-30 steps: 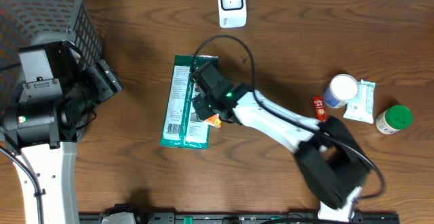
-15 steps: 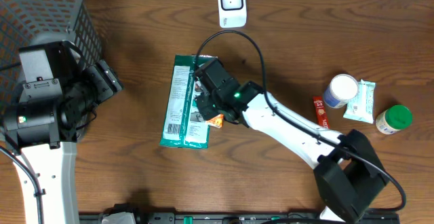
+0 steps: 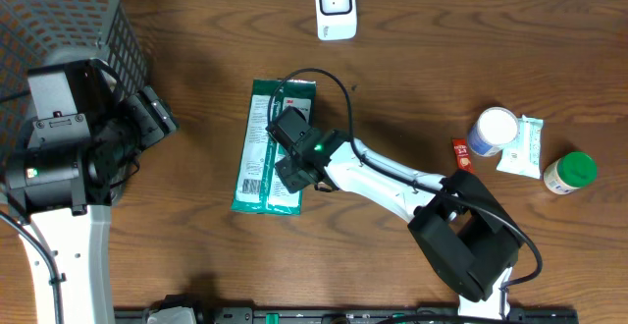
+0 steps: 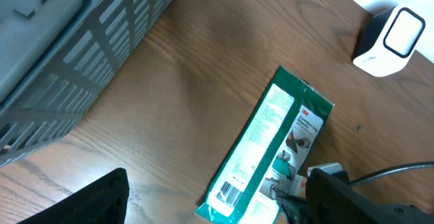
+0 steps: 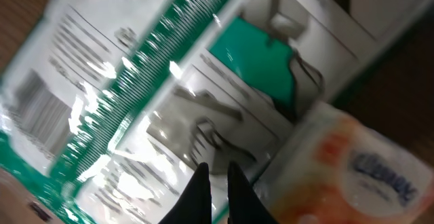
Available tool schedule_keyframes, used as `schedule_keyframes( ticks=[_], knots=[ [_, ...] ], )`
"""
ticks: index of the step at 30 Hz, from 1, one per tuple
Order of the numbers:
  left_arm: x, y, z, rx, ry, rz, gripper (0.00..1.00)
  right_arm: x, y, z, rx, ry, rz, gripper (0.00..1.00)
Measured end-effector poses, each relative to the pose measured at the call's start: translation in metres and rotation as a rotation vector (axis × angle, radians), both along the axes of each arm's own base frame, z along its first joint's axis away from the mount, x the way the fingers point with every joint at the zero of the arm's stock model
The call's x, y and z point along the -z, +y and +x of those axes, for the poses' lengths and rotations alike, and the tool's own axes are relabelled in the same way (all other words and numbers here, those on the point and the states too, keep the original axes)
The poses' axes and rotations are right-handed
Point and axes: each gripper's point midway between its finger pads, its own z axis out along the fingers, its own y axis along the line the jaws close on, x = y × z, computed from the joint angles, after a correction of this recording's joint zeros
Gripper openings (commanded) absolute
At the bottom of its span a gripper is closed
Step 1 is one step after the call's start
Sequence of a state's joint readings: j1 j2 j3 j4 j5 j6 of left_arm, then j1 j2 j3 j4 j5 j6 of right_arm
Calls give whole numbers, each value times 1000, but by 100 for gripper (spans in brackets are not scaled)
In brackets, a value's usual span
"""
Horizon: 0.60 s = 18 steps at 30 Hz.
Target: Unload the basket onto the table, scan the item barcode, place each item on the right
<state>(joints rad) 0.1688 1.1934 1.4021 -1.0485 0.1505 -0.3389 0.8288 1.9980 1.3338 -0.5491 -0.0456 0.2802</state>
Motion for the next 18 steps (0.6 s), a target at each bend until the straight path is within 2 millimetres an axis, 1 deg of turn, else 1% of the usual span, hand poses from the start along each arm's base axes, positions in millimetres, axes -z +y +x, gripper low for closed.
schedule_keyframes(
  ticks=[3, 9, 13, 18],
  knots=[
    [0, 0, 0, 0, 0, 0, 82, 2, -8, -1, 9, 8, -31, 6],
    [0, 0, 0, 0, 0, 0, 81, 9, -30, -10, 26, 54, -119, 6],
    [0, 0, 0, 0, 0, 0, 81, 11, -47, -10, 46, 52, -189, 5],
    [0, 0, 0, 0, 0, 0, 81, 13, -76, -9, 76, 42, -310, 4]
  ],
)
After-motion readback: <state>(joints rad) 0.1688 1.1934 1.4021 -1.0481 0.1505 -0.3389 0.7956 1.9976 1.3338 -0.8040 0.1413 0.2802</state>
